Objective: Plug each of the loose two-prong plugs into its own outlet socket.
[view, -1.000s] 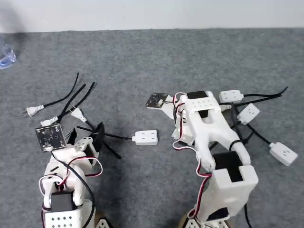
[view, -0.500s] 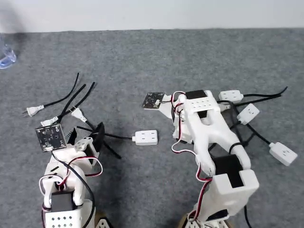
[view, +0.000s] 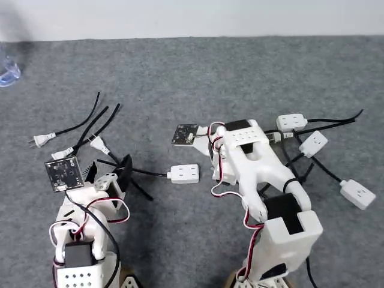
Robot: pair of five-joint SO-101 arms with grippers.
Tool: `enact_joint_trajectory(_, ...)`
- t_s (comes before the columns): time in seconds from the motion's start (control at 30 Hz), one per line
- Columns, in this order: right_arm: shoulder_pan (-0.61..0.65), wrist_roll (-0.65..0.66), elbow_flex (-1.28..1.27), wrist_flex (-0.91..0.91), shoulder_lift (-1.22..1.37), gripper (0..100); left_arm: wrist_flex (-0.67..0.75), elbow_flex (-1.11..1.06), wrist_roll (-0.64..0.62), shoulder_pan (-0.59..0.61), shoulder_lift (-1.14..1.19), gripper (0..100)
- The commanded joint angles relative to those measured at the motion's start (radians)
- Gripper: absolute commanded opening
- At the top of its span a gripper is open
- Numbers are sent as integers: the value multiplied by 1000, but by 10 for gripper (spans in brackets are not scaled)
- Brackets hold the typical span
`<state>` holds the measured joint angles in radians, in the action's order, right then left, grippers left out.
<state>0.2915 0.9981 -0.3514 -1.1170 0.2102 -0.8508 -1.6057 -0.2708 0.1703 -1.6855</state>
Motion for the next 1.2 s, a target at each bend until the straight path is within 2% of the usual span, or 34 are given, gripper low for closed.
enact_joint_trajectory(0.0,5,8,-6,50,-2,91,34,8,12,-6,-8,294)
enact_joint_trajectory(0.13,10,8,-11,51,-1,119,34,8,12,-6,-8,294)
enact_joint_trajectory(0.27,10,8,-3,53,24,0,34,8,12,-6,-8,294)
enact_joint_trajectory(0.43,4,8,18,41,4,9,34,7,12,-8,-8,294)
enact_joint_trajectory(0.6,-12,20,98,-73,-125,7,34,7,12,-8,-8,294)
enact_joint_trajectory(0.8,-107,146,146,-84,-219,7,34,7,12,-8,-8,294)
enact_joint_trajectory(0.93,-156,230,104,-21,-217,7,34,7,12,-8,-8,294)
enact_joint_trajectory(1.17,-131,230,-173,157,-220,9,34,7,12,-8,-8,294)
